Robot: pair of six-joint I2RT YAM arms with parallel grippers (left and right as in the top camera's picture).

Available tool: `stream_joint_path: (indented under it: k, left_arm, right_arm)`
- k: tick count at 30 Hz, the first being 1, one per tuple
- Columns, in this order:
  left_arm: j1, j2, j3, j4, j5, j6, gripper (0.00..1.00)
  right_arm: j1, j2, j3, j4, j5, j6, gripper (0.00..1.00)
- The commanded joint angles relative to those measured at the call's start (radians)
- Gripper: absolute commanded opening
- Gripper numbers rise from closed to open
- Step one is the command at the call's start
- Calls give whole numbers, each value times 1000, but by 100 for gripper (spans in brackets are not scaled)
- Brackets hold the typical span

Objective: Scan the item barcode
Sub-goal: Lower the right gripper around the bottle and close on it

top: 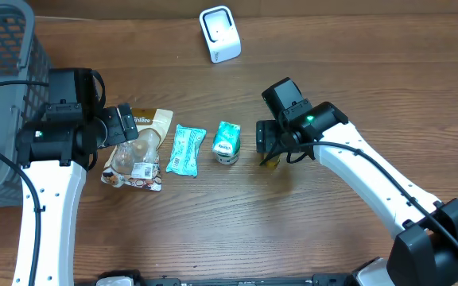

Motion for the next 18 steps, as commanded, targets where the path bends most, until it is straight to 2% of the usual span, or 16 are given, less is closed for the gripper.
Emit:
stream_joint_path:
  k: [1,7,9,11,17,18]
  left_arm:
    - [-9,5,14,1,1,-11,100]
    - [-9,5,14,1,1,-11,99]
    - [-9,5,14,2,1,-11,99]
    - [-8,5,14,1,0,-11,99]
    - [-9,5,14,1,1,-11,100]
    - [-9,5,14,1,1,-11,100]
  right_arm:
    - [2,2,9,-2,28,10,81]
    - [2,2,9,-9,24,9,79]
    - [2,2,9,-1,24,9,84]
    - [2,2,9,11,24,9,100]
    - [2,2,9,33,24,10,100]
    - [2,2,9,30,24,14,96]
